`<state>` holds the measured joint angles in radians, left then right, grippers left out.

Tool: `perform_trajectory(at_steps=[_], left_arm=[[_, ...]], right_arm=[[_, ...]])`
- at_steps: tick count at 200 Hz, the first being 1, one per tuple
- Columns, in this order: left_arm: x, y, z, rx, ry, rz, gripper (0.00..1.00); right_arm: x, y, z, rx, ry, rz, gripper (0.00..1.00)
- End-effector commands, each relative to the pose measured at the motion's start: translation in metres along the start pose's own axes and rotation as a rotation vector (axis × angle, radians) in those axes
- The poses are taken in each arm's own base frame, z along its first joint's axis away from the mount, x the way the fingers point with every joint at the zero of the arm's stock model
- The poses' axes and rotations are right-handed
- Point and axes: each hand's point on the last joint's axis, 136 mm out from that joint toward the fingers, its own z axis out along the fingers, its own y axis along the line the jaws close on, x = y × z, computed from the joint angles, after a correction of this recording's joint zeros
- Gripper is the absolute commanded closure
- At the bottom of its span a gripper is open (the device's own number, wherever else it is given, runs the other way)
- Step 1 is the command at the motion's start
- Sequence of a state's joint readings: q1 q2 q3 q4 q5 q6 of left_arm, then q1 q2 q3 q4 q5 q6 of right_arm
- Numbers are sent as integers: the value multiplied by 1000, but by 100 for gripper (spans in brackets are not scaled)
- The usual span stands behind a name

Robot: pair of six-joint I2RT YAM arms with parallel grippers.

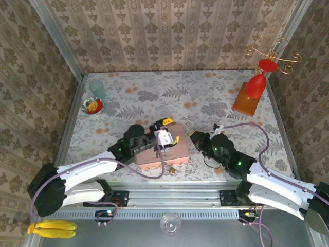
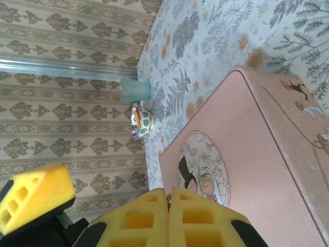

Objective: Unlock the padlock with the key

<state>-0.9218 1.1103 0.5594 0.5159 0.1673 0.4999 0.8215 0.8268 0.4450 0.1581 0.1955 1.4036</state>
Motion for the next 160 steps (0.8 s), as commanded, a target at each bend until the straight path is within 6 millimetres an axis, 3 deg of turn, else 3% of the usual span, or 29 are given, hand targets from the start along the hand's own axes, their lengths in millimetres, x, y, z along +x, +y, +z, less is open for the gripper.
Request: perform_trajectory(at_steps=[1, 18, 59, 80, 121, 160], left_arm=[[-30, 41, -19, -119, -173, -453, 30], [-19, 56, -24, -164, -132, -692, 30], [-1, 66, -30, -152, -209, -1163, 29], [-4, 66, -27, -77, -281, -1342, 33], [-5, 63, -6, 46, -345, -1526, 36], [5, 53, 12, 139, -358, -1643, 50]], right_arm=[[-15, 18, 1, -75, -86, -64, 100], [-16, 26, 4, -108, -110, -99, 100], [-15, 47, 18, -184, -155, -141, 100], [-11, 59, 22, -232, -170, -179, 100], [-3, 75, 26, -296, -190, -225, 100], [1, 72, 31, -281, -187, -241, 100]])
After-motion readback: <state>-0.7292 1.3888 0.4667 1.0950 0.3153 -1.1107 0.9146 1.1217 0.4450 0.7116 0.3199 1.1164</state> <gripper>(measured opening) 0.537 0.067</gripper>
